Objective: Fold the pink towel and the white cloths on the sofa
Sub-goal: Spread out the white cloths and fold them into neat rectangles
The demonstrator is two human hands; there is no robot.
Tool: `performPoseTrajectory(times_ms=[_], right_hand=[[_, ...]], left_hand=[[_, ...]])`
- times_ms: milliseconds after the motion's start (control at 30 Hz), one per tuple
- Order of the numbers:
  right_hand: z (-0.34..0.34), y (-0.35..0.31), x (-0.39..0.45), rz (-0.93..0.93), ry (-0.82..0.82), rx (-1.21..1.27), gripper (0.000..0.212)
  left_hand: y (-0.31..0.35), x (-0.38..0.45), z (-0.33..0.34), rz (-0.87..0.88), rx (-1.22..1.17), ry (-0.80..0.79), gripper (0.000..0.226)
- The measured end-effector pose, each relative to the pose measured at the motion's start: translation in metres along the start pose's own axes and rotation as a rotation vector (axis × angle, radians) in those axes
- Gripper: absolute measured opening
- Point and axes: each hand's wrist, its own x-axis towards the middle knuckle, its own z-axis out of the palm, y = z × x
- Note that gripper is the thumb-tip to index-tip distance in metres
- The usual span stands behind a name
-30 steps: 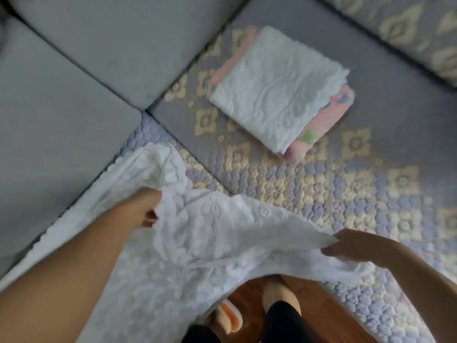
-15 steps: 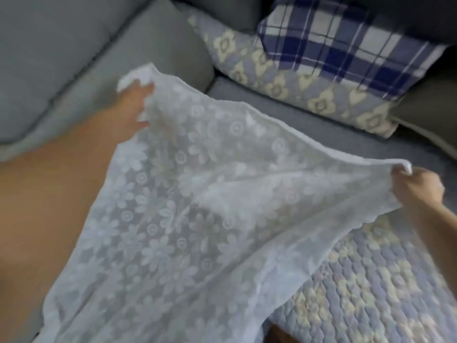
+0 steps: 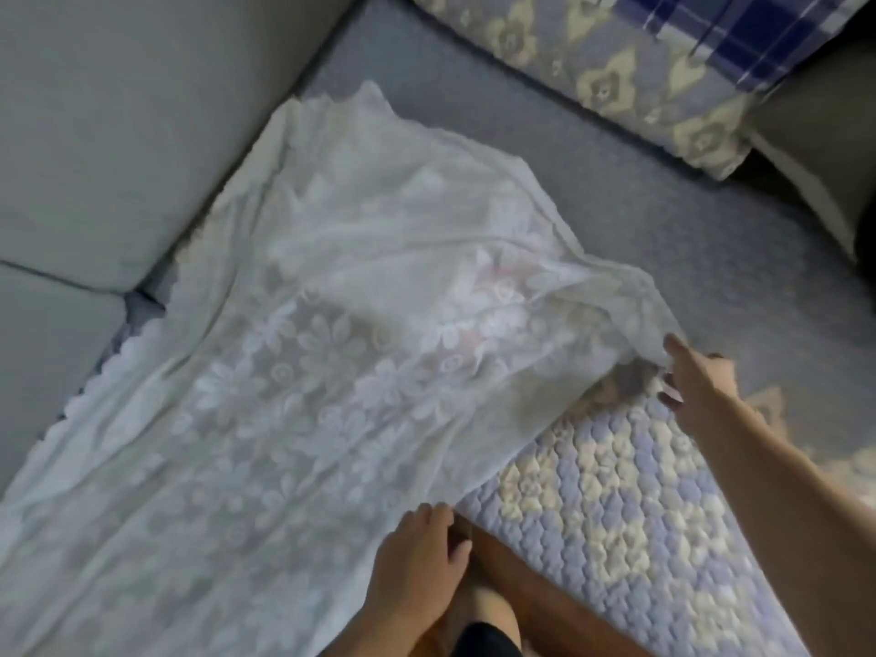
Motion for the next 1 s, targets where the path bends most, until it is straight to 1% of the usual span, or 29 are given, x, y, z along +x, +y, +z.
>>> performPoseTrajectory(times_ms=[67, 100, 167, 233, 267, 300, 367, 400, 433, 467, 500, 533, 567, 600, 633, 700, 733, 767, 800, 867, 900, 933, 967, 1000], right_hand=[[0.016, 0.01, -0.014, 0.086, -0.146, 0.099, 0.028], [0.024, 0.015, -0.017, 0.109, -0.198, 0.122, 0.021], [0.042, 0.018, -0.015, 0.137, -0.193, 0.147, 0.023], [0.051, 0.008, -0.013, 0.155, -0.173, 0.225, 0.018], [0.053, 0.001, -0.011, 0.152, -0.157, 0.255, 0.017], [0.052, -0.004, -0.005, 0.151, -0.125, 0.274, 0.022], [0.044, -0.013, 0.0, 0.134, -0.068, 0.281, 0.031], [0.038, -0.018, 0.0, 0.133, -0.045, 0.302, 0.033], [0.032, -0.024, -0.006, 0.133, -0.029, 0.319, 0.031], [0.026, -0.029, -0.011, 0.125, -0.004, 0.341, 0.025], [0.019, -0.033, -0.018, 0.11, 0.034, 0.371, 0.018], [0.011, -0.035, -0.022, 0.096, 0.076, 0.406, 0.014], [0.004, -0.036, -0.025, 0.08, 0.111, 0.427, 0.012], [-0.002, -0.036, -0.023, 0.065, 0.142, 0.447, 0.011], [-0.008, -0.035, -0.022, 0.058, 0.161, 0.462, 0.009], [-0.015, -0.033, -0.011, 0.061, 0.178, 0.461, 0.005], [-0.016, -0.031, -0.006, 0.061, 0.182, 0.444, 0.005], [-0.016, -0.03, -0.004, 0.054, 0.173, 0.424, 0.005], [-0.015, -0.028, -0.003, 0.045, 0.158, 0.431, 0.005], [-0.011, -0.025, -0.004, 0.041, 0.139, 0.464, 0.011], [-0.009, -0.024, -0.005, 0.039, 0.14, 0.483, 0.016], [-0.009, -0.023, -0.003, 0.035, 0.154, 0.497, 0.02], [-0.011, -0.023, -0.005, 0.026, 0.163, 0.497, 0.021], [-0.013, -0.024, -0.004, 0.027, 0.171, 0.503, 0.022]], left_hand=[[-0.013, -0.001, 0.026, -0.05, 0.139, -0.043, 0.044], [-0.019, 0.003, 0.035, -0.069, 0.175, -0.019, 0.049], [-0.027, 0.018, 0.049, -0.071, 0.21, 0.074, 0.057], [-0.031, 0.033, 0.051, -0.05, 0.274, 0.154, 0.056], [-0.033, 0.039, 0.048, -0.049, 0.3, 0.189, 0.051], [-0.037, 0.046, 0.047, -0.039, 0.322, 0.227, 0.043], [-0.038, 0.048, 0.036, 0.008, 0.307, 0.218, 0.027], [-0.034, 0.044, 0.029, 0.045, 0.257, 0.15, 0.017], [-0.029, 0.037, 0.023, 0.092, 0.158, 0.045, 0.007], [-0.021, 0.027, 0.018, 0.091, 0.004, -0.115, 0.012], [-0.011, 0.014, 0.015, 0.074, -0.167, -0.314, 0.018], [-0.002, 0.001, 0.015, 0.05, -0.254, -0.482, 0.019], [0.006, -0.009, 0.018, 0.058, -0.243, -0.514, 0.017], [0.009, -0.013, 0.024, 0.073, -0.127, -0.419, 0.012], [0.011, -0.012, 0.032, 0.076, -0.003, -0.256, 0.013], [0.008, 0.002, 0.043, -0.005, 0.151, 0.004, 0.036], [0.007, 0.014, 0.047, -0.025, 0.188, 0.112, 0.046], [0.003, 0.027, 0.051, -0.025, 0.218, 0.187, 0.054], [-0.001, 0.039, 0.053, -0.039, 0.243, 0.211, 0.059], [-0.008, 0.057, 0.056, -0.054, 0.303, 0.19, 0.063], [-0.006, 0.06, 0.054, -0.05, 0.326, 0.175, 0.057], [0.0, 0.058, 0.05, -0.031, 0.331, 0.168, 0.046], [0.005, 0.052, 0.048, 0.003, 0.297, 0.177, 0.034], [0.01, 0.044, 0.046, 0.036, 0.202, 0.162, 0.023]])
